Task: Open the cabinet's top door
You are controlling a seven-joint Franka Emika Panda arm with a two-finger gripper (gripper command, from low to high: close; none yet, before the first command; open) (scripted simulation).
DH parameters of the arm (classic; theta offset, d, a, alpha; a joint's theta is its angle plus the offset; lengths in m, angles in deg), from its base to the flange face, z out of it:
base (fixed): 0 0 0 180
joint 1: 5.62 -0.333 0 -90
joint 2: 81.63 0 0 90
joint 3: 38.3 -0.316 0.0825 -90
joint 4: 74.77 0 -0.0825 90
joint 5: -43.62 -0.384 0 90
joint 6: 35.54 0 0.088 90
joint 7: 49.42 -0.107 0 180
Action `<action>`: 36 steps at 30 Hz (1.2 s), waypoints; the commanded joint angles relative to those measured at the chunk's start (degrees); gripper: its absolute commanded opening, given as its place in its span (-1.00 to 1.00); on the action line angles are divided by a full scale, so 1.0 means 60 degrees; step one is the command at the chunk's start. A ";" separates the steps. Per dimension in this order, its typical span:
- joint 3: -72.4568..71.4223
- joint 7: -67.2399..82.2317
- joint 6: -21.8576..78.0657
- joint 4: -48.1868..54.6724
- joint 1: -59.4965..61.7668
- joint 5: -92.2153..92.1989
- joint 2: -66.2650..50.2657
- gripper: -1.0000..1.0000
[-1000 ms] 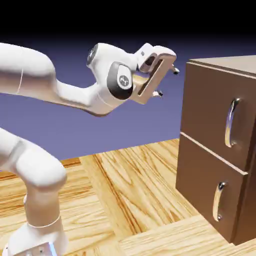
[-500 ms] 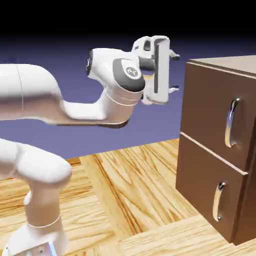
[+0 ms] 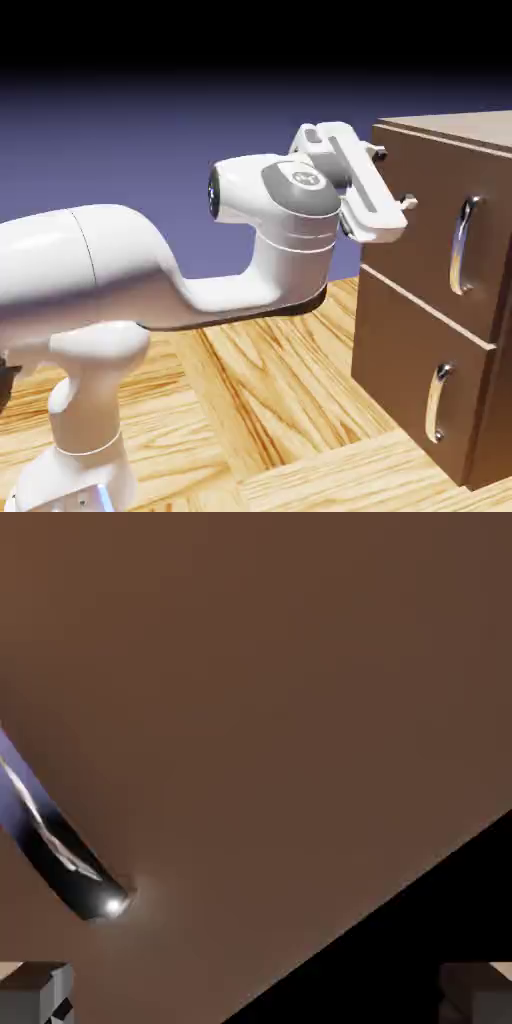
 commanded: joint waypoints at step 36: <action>-0.0970 -0.2555 0.3526 -0.2012 0.1956 0.4735 -0.2448 -1.00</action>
